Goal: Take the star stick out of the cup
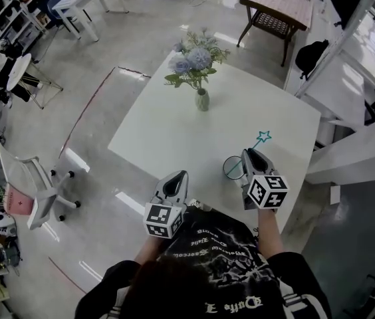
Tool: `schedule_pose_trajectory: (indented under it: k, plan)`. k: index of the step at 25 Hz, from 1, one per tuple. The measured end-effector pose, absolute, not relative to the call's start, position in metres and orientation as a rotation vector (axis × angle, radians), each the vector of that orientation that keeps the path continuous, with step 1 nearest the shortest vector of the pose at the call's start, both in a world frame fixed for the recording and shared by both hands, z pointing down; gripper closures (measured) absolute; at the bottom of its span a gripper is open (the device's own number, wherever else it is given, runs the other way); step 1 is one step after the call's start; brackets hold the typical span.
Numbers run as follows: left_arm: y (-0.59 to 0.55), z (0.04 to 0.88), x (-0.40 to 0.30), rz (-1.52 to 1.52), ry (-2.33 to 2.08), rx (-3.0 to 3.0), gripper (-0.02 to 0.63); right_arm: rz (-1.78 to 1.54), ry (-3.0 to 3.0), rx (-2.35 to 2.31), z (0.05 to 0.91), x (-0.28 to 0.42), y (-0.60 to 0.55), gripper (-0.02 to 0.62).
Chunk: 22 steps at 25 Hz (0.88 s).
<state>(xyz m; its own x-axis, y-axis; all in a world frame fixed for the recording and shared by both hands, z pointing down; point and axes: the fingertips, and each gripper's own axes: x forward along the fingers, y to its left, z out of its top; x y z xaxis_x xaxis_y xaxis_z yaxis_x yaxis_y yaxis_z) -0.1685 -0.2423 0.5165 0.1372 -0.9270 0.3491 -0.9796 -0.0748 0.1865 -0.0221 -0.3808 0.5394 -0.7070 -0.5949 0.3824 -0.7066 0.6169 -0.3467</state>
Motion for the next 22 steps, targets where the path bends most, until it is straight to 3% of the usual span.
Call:
schedule_pose_trajectory:
  k: [10, 22]
  plan:
    - [-0.245, 0.516, -0.172, 0.172, -1.833, 2.046, 0.586, 0.778, -2.645, 1.083, 0.537, -0.025, -0.381, 0.581]
    - [-0.252, 0.518, -0.171, 0.165, -1.794, 2.074, 0.586, 0.761, -2.742, 1.106, 0.514, -0.032, -0.376, 0.583]
